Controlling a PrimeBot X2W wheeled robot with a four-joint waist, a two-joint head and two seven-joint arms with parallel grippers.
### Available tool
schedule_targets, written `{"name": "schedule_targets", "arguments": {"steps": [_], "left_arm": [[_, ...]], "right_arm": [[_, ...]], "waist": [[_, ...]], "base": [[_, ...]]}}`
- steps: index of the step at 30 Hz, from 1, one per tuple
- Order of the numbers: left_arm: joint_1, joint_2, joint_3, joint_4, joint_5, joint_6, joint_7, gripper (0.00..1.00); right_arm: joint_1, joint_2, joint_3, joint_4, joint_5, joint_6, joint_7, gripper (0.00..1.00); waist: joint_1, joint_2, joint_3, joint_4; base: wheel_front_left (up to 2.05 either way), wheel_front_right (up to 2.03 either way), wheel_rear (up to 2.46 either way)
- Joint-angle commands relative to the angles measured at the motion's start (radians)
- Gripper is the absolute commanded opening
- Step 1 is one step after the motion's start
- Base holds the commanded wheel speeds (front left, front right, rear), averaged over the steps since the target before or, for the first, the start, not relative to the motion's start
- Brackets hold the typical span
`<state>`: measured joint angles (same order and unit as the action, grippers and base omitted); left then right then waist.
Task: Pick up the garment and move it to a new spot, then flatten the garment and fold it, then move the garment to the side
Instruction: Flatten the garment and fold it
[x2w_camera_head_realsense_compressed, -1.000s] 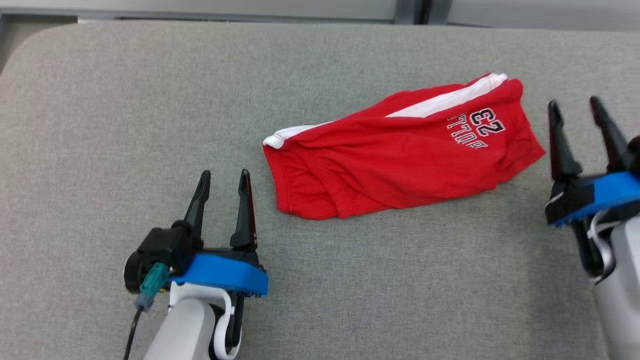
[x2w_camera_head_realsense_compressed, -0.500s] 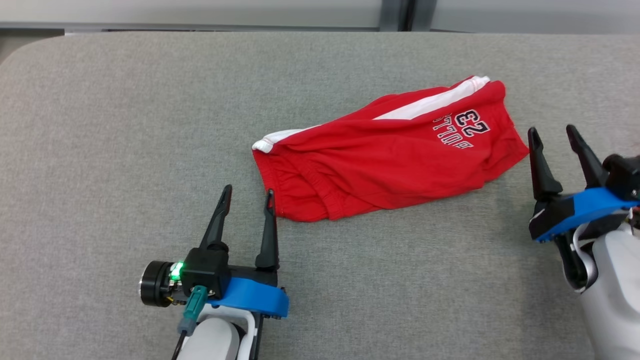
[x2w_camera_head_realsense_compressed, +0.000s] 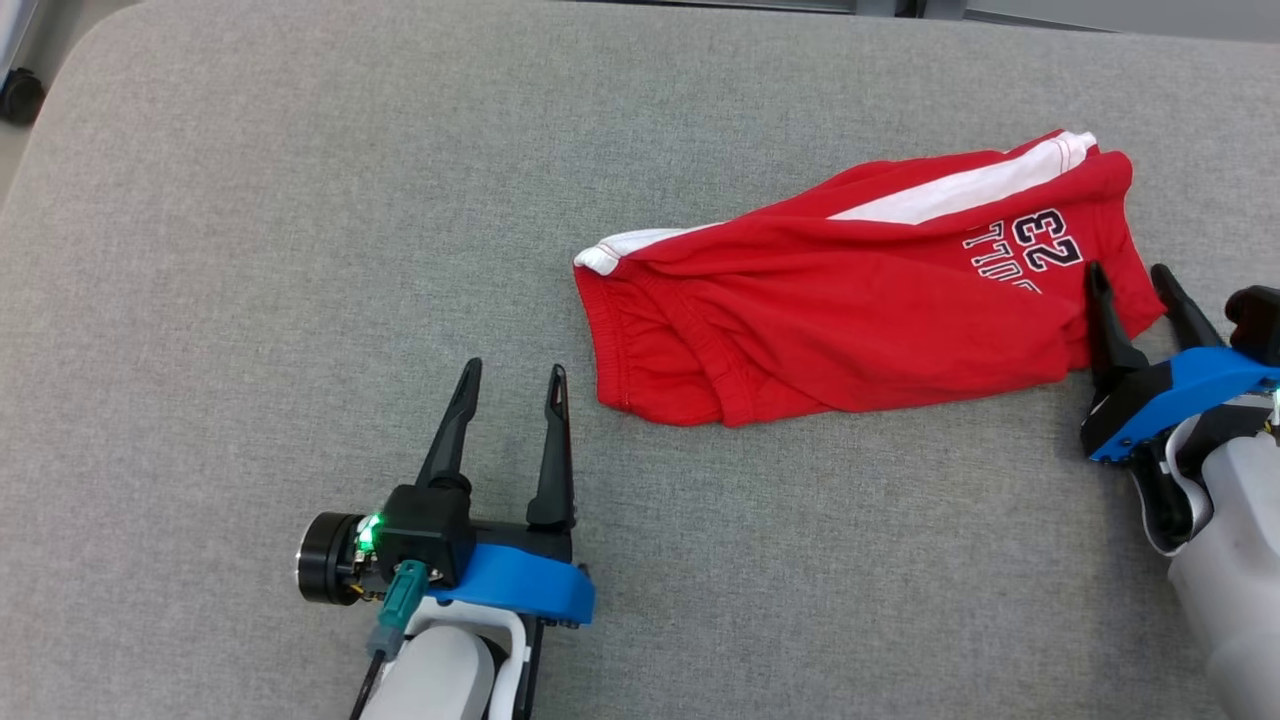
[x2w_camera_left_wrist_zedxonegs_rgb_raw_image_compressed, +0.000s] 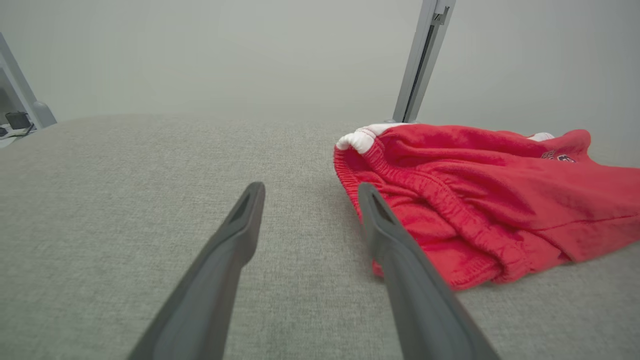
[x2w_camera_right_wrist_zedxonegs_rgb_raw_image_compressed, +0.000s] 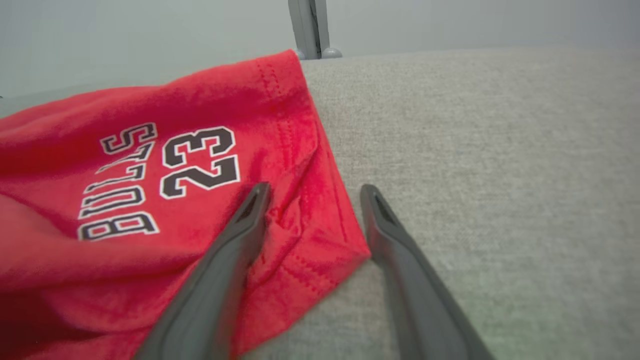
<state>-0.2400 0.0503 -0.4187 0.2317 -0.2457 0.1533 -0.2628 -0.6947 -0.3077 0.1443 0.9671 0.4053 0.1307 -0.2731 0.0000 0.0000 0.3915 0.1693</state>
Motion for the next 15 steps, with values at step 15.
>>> {"name": "schedule_targets", "arguments": {"steps": [15], "left_arm": [[0.045, 0.0, 0.066, 0.027, -0.02, -0.04, -0.002, 1.0]], "right_arm": [[0.264, 0.068, -0.105, -0.194, 0.13, 0.0, 0.009, 0.0]], "waist": [[0.0, 0.0, -0.14, -0.114]], "base": [[0.0, 0.0, 0.0]]}}
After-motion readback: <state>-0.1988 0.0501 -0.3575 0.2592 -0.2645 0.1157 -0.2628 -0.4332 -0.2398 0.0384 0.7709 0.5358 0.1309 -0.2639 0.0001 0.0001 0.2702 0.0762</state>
